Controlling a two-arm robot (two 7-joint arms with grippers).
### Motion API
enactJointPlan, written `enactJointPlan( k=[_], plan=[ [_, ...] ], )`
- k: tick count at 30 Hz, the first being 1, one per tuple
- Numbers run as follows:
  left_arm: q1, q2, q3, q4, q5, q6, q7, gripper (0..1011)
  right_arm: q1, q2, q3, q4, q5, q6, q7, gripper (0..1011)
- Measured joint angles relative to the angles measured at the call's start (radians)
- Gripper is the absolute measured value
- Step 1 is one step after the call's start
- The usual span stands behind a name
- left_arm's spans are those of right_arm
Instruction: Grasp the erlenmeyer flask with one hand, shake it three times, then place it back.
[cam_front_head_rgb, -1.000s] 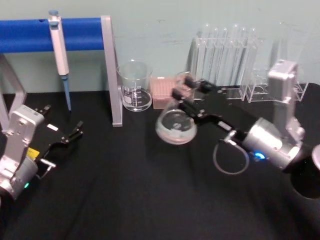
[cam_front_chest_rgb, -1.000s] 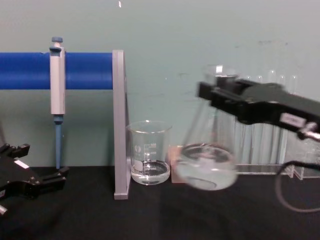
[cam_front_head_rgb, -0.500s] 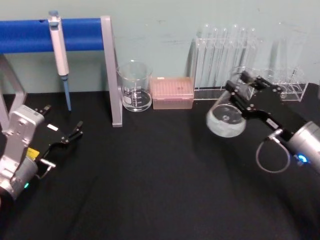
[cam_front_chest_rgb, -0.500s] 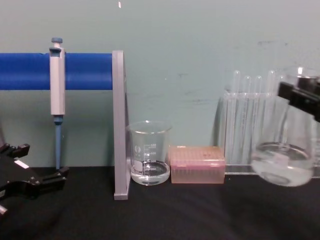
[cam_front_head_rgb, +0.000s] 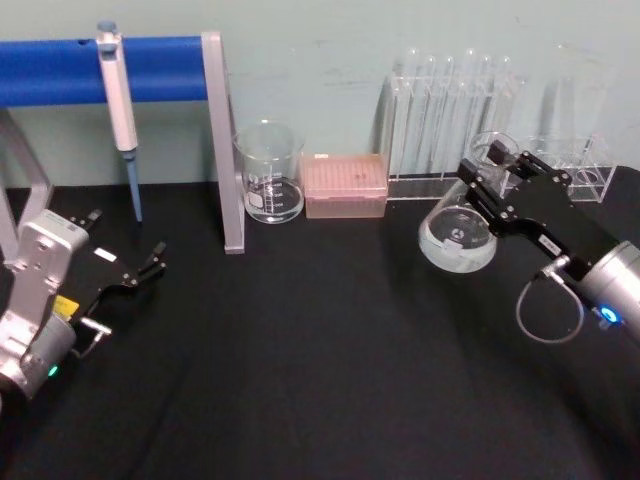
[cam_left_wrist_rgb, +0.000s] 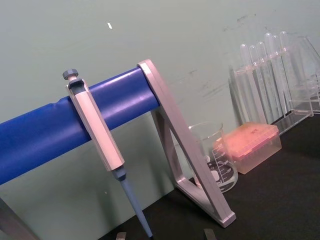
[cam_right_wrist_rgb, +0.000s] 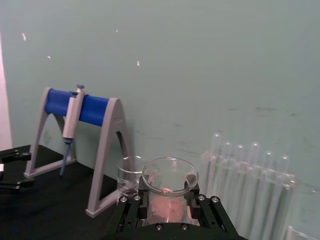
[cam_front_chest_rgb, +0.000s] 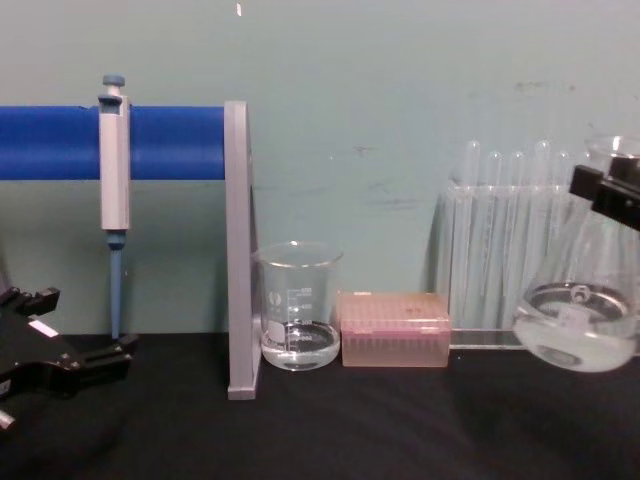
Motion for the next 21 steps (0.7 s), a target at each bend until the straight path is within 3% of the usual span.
enactJointPlan(
  k=[10,21],
  plan=[
    [0.0,0.0,0.0,0.0,0.0,0.0,0.0,1001,0.054,-0.029,-0.048,0.044,0.002,0.003,0.067,456],
    [0.0,0.0,0.0,0.0,0.0,0.0,0.0,1001,0.132,-0.068,-0.152,0.095,0.02,0.01,0.153,453]
  ],
)
